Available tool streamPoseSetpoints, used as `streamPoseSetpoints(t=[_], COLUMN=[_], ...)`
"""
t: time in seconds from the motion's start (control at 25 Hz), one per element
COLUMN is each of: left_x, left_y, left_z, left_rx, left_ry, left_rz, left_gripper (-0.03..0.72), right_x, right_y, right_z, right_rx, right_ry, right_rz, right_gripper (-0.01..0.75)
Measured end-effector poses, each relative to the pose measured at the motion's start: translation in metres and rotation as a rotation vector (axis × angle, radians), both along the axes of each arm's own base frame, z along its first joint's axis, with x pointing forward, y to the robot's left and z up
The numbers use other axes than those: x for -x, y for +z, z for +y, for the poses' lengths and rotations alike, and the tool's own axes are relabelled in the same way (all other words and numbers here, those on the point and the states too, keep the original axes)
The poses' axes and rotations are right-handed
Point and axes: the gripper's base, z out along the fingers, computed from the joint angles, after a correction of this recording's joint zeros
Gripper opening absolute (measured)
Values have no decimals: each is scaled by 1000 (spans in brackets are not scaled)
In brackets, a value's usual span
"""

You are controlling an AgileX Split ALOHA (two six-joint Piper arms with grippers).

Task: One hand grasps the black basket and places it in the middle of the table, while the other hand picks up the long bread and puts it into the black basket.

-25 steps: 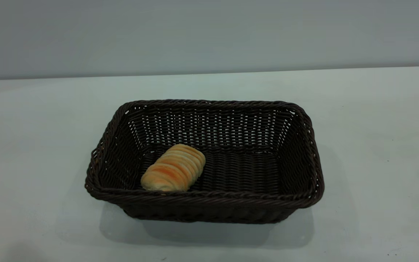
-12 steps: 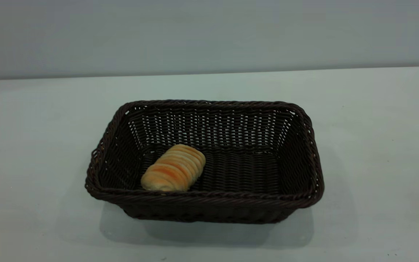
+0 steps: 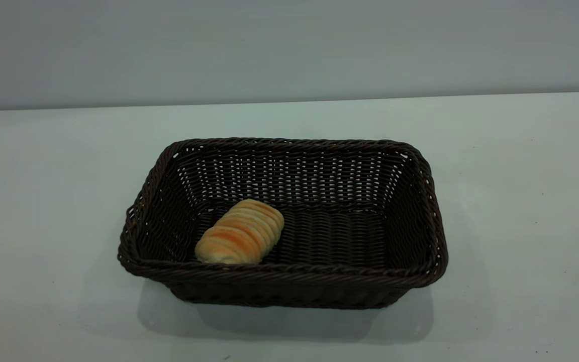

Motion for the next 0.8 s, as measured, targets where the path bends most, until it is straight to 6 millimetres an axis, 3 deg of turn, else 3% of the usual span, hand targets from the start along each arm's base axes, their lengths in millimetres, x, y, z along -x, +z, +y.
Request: streamPoseSetpoints(t=[0.24, 0.8], left_x=[10, 1], left_y=[-3, -26], left_z=[7, -3], left_rx=[33, 25], left_ry=[4, -23], left_rz=[-62, 14], left_gripper=[534, 535], right_x=[8, 15], right_y=[0, 0], right_z=[-1, -2], right_rx=[-9, -14], right_ry=[0, 1], right_rz=[-56, -92], right_gripper=[429, 429])
